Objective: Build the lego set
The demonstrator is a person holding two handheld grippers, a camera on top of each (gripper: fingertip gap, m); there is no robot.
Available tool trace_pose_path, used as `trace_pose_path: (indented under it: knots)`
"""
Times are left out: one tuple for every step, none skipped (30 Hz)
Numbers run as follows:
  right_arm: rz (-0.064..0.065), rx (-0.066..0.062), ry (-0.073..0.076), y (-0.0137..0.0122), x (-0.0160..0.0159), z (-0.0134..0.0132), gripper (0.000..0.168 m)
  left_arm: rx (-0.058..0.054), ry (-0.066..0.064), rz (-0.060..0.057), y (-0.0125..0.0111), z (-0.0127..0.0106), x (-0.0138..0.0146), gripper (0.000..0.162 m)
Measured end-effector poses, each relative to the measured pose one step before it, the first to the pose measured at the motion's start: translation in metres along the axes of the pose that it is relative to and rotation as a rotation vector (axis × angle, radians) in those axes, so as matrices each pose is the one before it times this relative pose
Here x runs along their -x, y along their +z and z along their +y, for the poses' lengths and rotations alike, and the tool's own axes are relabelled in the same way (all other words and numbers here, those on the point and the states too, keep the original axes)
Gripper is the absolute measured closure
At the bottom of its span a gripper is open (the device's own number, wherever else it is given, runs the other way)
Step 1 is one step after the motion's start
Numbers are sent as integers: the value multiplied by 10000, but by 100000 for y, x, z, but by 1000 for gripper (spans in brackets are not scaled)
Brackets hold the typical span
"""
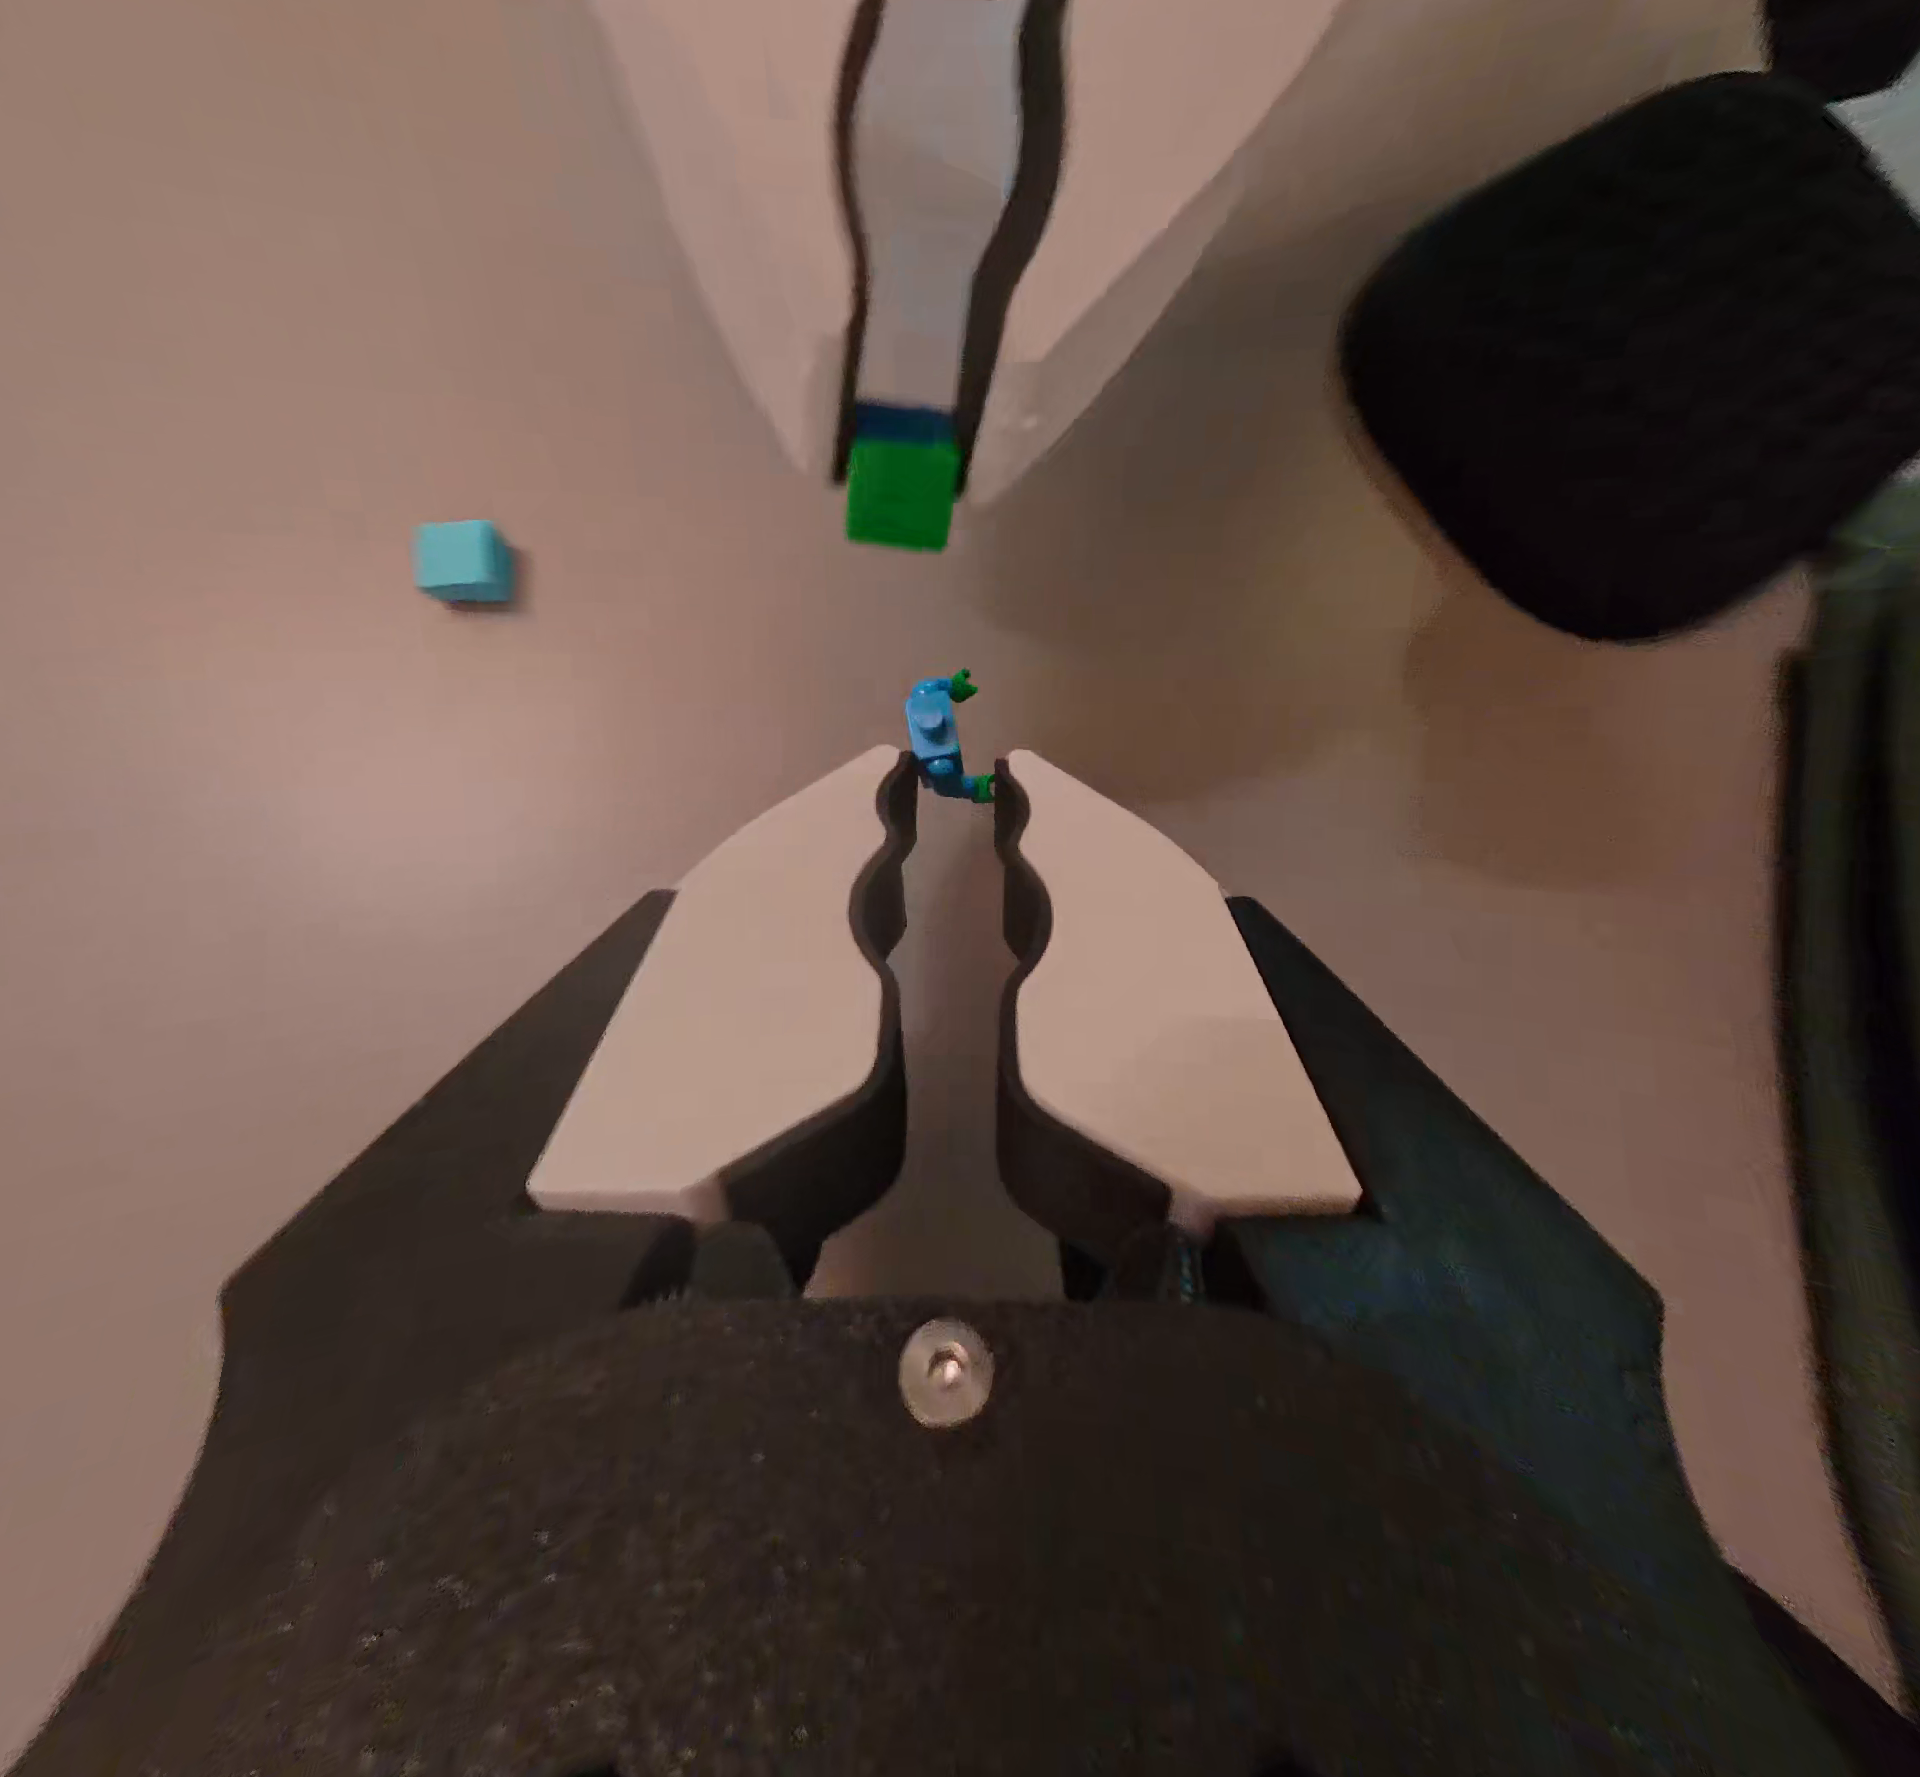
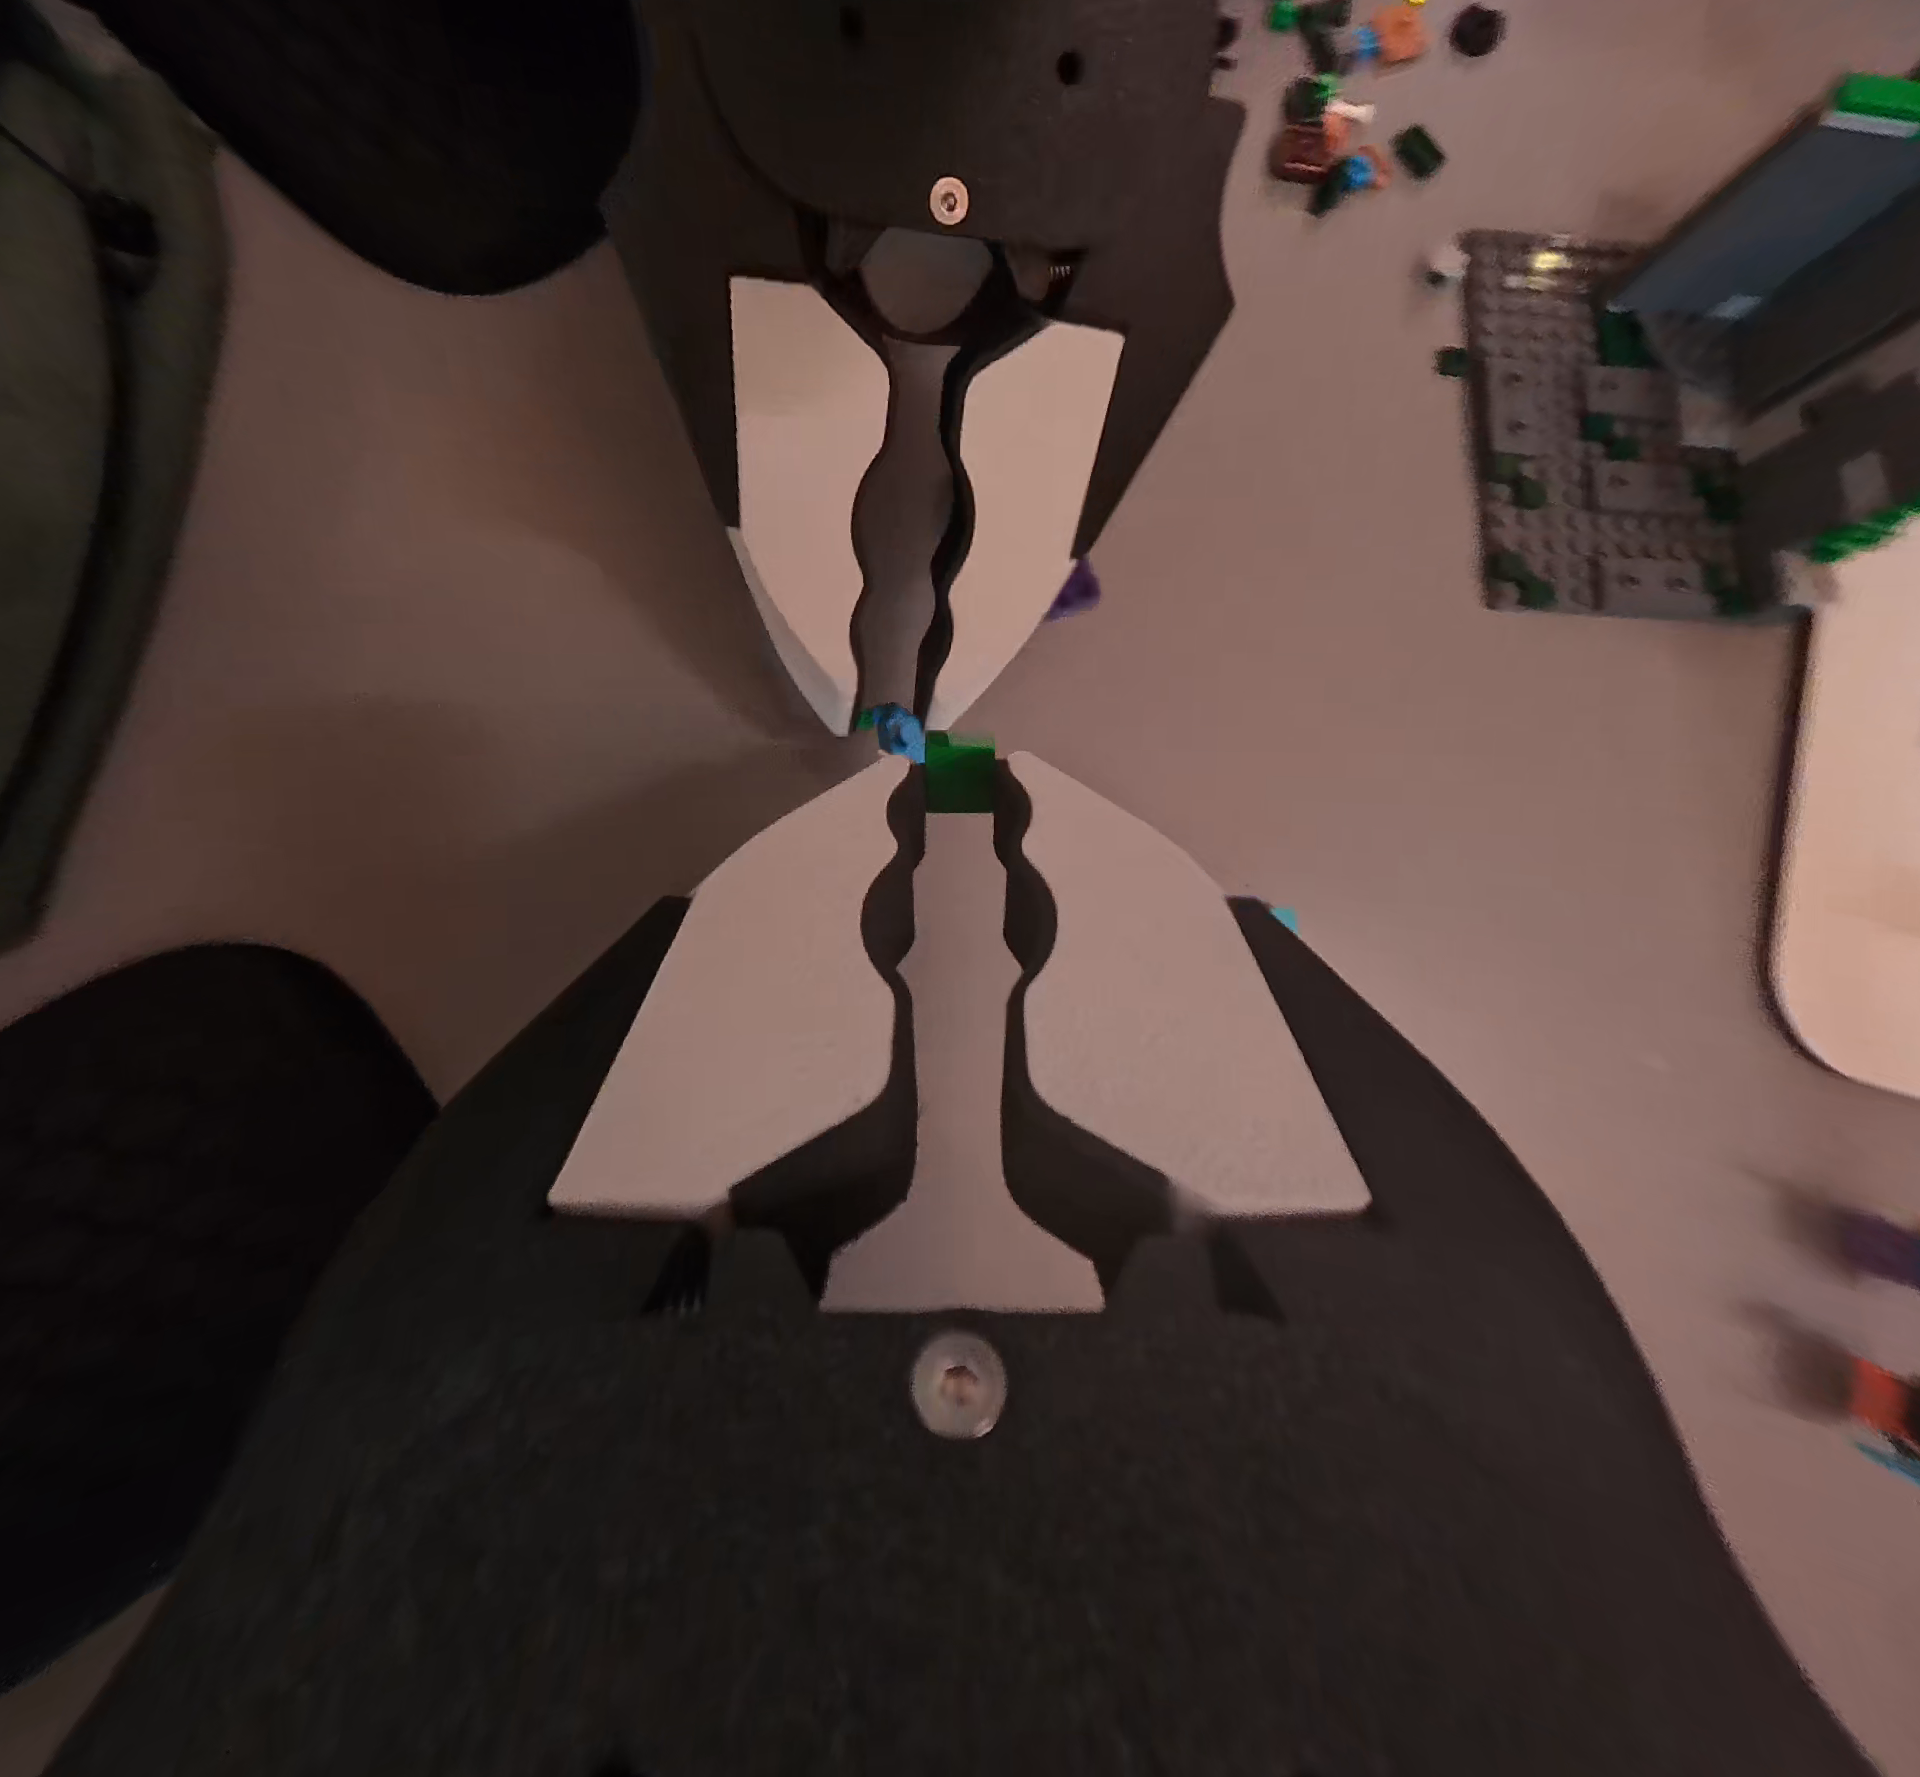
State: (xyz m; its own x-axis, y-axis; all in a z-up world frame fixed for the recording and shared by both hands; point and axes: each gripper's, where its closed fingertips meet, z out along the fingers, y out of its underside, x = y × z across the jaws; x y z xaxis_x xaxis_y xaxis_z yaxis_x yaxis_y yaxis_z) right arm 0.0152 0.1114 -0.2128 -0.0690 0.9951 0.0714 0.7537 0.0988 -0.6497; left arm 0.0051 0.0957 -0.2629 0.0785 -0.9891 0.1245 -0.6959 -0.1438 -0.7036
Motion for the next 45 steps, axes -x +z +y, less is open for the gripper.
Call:
trace_pose_path:
  knots:
    - [-355, 112, -8, 543, 613, -131, 156, 102, 18, 245, -47, 100, -773, 148]
    - [-291, 162, -48, 574, 551, -28, 156, 92, 29, 144, -36, 118, -600, 148]
    - [-226, 114, -78, 546, 496, -38, 156, 65, 4, 98, -57, 100, -488, 148]
    - [-241, 68, -37, 491, 500, -71, 156, 58, -30, 96, -68, 107, -427, 148]
    - [-197, 41, 0, 439, 427, -62, 156, 45, -28, 61, -81, 134, -326, 148]
    - [-118, 20, -8, 374, 285, -49, 156, 49, -15, 14, -92, 156, -214, 148]
    - [-73, 11, -9, 312, 203, -35, 156, 55, 2, 30, -77, 194, -187, 148]
    - [-78, 13, 11, 245, 185, 2, 156, 47, -6, 31, -61, 190, -140, 148]
    - [-89, 7, 30, 201, 168, 4, 156, 42, -18, -25, -57, 180, -6, 148]
    - [-56, -15, 37, 167, 117, -8, 156, 31, -16, 31, -50, 151, -69, 148]
    - [-22, -26, 37, 142, 47, -15, 156, -15, -18, 59, -41, 68, -92, 148]
    - [-28, -42, 49, 127, 36, -37, 156, 36, -13, 30, -14, 112, -57, 148]
    - [-36, -27, 53, 110, 52, -9, 156, 32, 20, 16, 19, 95, -34, 148]
    - [-37, -1, 40, 99, 52, 16, 156, 29, 4, 8, 46, 84, -2, 148]
    - [-26, 41, 25, 102, 41, 79, 156, -1, -2, 1, 64, 28, 19, 148]
    - [-11, 49, 9, 116, 37, 84, 156, 4, -8, 26, 71, 17, 2, 148]
    - [1, 48, -6, 110, 30, 60, 156, 55, 7, 27, 108, 95, 3, 148]
    - [0, 70, -6, 116, 28, 93, 156, 43, 11, 24, 119, 83, -10, 148]
    - [-11, 88, 3, 88, 41, 117, 156, 32, 7, 17, 143, 68, -12, 148]
    - [-20, 76, 11, 79, 42, 104, 156, 15, 5, 18, 134, 53, -15, 148]
    - [-27, 59, 16, 66, 38, 80, 156, -2, -3, 20, 117, 32, -17, 148]
    - [-25, 45, 16, 55, 30, 72, 156, -8, -2, 18, 100, 19, -17, 148]
    - [-16, 28, 7, 43, 13, 33, 156, -11, -7, 19, 74, 29, -14, 148]
    - [-16, 19, 5, 40, 4, 16, 156, -22, -4, 37, 53, -9, -52, 148]
    - [-33, 31, 8, 38, 36, 22, 156, -28, -9, 23, 36, -22, -42, 148]
    - [-38, 42, 4, 34, 27, 29, 155, 0, 8, 17, 25, -5, -44, 148]
    - [-24, 30, -7, 37, 22, 6, 155, 18, 29, -7, 27, 20, -5, 148]
    - [-28, 13, -10, 38, 37, -15, 155, 11, 29, -10, 14, 20, -13, 148]
    - [-29, 9, -6, 36, 31, -33, 155, 5, 3, 24, 19, 13, -35, 148]
    - [-17, 11, -2, 48, 27, -12, 155, -4, -5, 9, 10, 1, -13, 148]
    - [-8, 11, -1, 62, 4, 0, 155, 11, -1, 3, 28, 32, 3, 148]
    - [-10, 10, 3, 71, 9, 4, 155, 15, -2, -1, 34, 46, 1, 148]
    - [-14, 8, 13, 72, 33, 23, 155, 17, 1, 8, 35, 63, -16, 148]
    - [-17, 5, 20, 87, 20, 32, 156, 25, 0, 9, 37, 68, -28, 148]
    - [-27, 11, 25, 98, 45, 36, 156, 27, 2, 9, 43, 63, -28, 148]
    - [-36, 40, 28, 112, 62, 94, 156, 20, 7, 3, 36, 55, -28, 148]
    - [-17, 64, 11, 135, 56, 108, 156, 27, 11, 14, 30, 38, -53, 148]
    - [-9, 46, -4, 131, 49, 94, 156, 43, 30, -1, 28, 40, -42, 148]
    - [-22, 17, -5, 110, 52, 43, 156, 63, 62, -1, 17, 55, -51, 148]
    - [-24, 0, 3, 83, 48, 24, 156, 58, 66, -6, 19, 46, -31, 148]
    - [-23, -10, 10, 71, 18, 32, 156, 8, 32, 2, 16, -37, -13, 148]
    - [-12, -43, 20, 51, -9, 13, 156, 14, -4, 21, 24, -17, 2, 148]
    - [2, -30, 43, 32, -29, 41, 156, 28, 0, 12, 15, 28, 30, 148]
    - [17, -27, 48, 38, -47, 50, 156, 24, 4, -11, 12, 29, 63, 148]
    - [31, -62, 26, 21, -41, 4, 156, 14, -6, -20, 2, 15, 34, 148]
